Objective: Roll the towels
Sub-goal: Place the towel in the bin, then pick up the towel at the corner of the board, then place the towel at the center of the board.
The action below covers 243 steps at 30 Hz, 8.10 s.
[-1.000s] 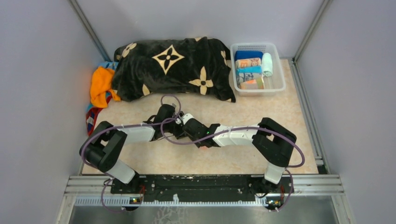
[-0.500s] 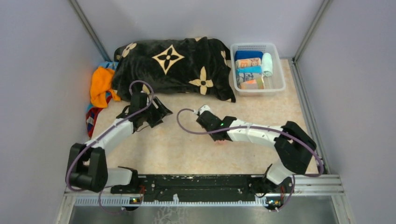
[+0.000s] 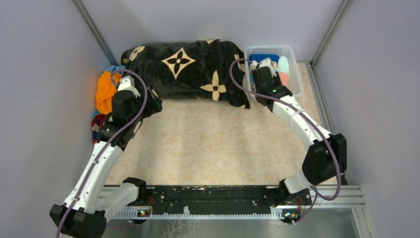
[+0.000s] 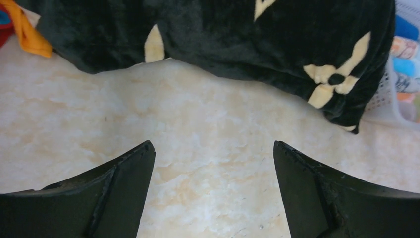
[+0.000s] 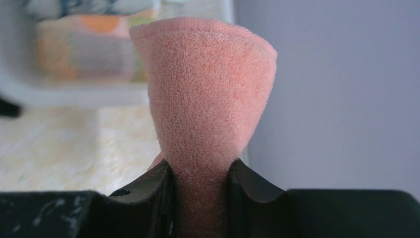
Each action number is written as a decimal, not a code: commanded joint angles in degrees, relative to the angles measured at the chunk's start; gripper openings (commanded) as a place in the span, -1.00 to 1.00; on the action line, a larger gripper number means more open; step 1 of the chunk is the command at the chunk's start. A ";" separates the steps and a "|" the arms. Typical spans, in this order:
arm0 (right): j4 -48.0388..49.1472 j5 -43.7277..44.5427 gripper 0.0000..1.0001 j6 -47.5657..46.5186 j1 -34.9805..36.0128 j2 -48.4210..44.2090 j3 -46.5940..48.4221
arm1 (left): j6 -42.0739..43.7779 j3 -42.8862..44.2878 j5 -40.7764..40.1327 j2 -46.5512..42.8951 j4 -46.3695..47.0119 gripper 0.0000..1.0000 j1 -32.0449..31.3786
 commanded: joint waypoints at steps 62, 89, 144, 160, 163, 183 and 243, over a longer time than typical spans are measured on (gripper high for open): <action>3.15 -37.87 -0.10 -6.04 -29.10 36.55 30.64 | 6.94 -3.31 -13.07 -2.33 -4.05 0.93 -3.22; 14.19 -36.02 -0.05 -9.54 -29.08 32.22 17.57 | 6.20 -4.69 -11.40 -4.38 -2.91 0.94 -2.73; 12.81 -43.45 0.38 5.61 -27.19 11.44 9.90 | 6.55 -5.02 -9.53 -1.39 0.09 0.97 0.15; 32.99 -54.88 0.68 24.28 -21.54 -25.36 -24.79 | -5.13 -2.40 0.29 14.57 7.88 0.95 28.46; 32.73 -53.63 0.68 24.48 -18.29 -27.58 -25.95 | -6.26 -1.87 0.71 18.28 10.67 0.94 33.45; 38.94 -52.04 0.68 23.76 -12.71 -28.10 -31.05 | -14.09 3.92 -9.54 45.95 25.25 0.59 40.06; 30.83 -48.36 0.68 22.84 -12.69 -40.85 -29.57 | -3.25 21.19 6.86 31.09 22.26 -0.53 -46.05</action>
